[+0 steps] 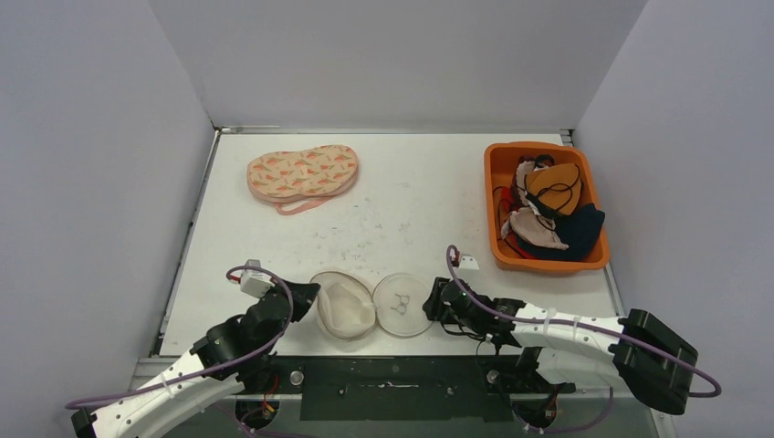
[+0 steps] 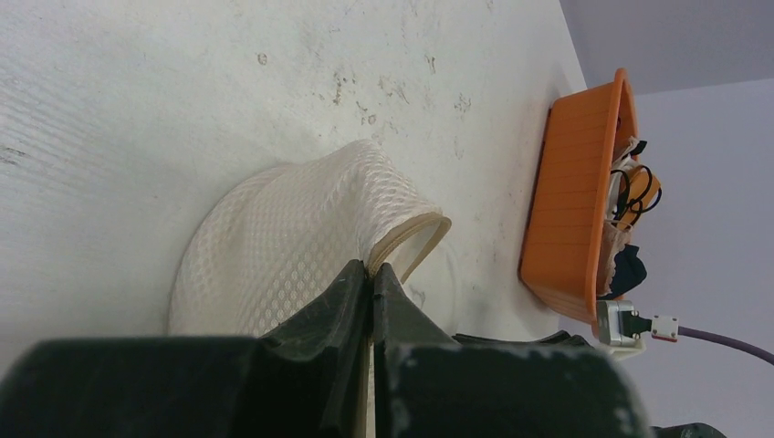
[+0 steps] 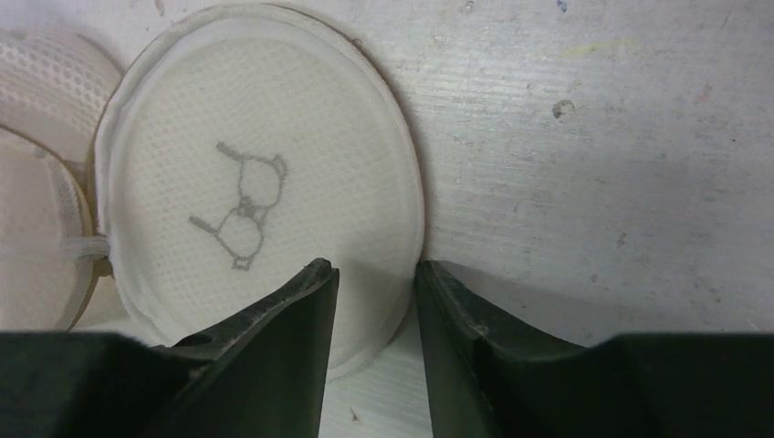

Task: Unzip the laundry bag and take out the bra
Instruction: Close the laundry bag at the center of the board.

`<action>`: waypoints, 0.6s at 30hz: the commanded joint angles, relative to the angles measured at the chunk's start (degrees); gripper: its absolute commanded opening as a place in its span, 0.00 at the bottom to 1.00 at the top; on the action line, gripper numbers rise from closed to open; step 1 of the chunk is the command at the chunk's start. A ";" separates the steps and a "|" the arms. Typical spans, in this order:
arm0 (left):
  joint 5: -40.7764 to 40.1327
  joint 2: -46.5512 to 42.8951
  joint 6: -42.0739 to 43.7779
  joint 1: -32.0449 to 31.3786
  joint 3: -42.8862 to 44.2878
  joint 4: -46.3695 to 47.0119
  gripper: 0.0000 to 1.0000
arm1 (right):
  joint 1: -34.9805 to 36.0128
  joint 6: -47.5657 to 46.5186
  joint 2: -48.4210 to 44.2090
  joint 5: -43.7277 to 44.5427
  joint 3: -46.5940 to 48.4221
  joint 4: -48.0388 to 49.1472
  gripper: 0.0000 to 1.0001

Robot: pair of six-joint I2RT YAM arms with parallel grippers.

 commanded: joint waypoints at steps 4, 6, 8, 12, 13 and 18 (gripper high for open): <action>1.33 0.45 3.20 0.24 2.73 3.24 0.00 | 0.80 -0.08 5.81 5.06 0.50 -2.92 0.08; 2.24 0.73 4.06 0.31 3.00 3.44 0.00 | 0.79 -0.69 3.24 7.07 2.23 -6.07 0.05; 2.75 1.21 5.25 0.32 3.72 3.39 0.00 | 0.80 -1.94 -1.31 9.51 5.63 -10.68 0.05; 2.58 3.25 8.54 0.25 6.73 2.81 0.00 | 0.80 -7.14 -9.91 13.99 16.22 -20.46 0.05; 2.39 3.95 9.35 0.26 7.71 2.89 0.00 | 0.75 -8.75 -11.06 14.00 18.95 -22.12 0.05; 1.98 9.14 14.32 0.32 11.23 5.54 0.00 | 0.88 -13.03 -11.59 11.71 29.63 -28.49 0.05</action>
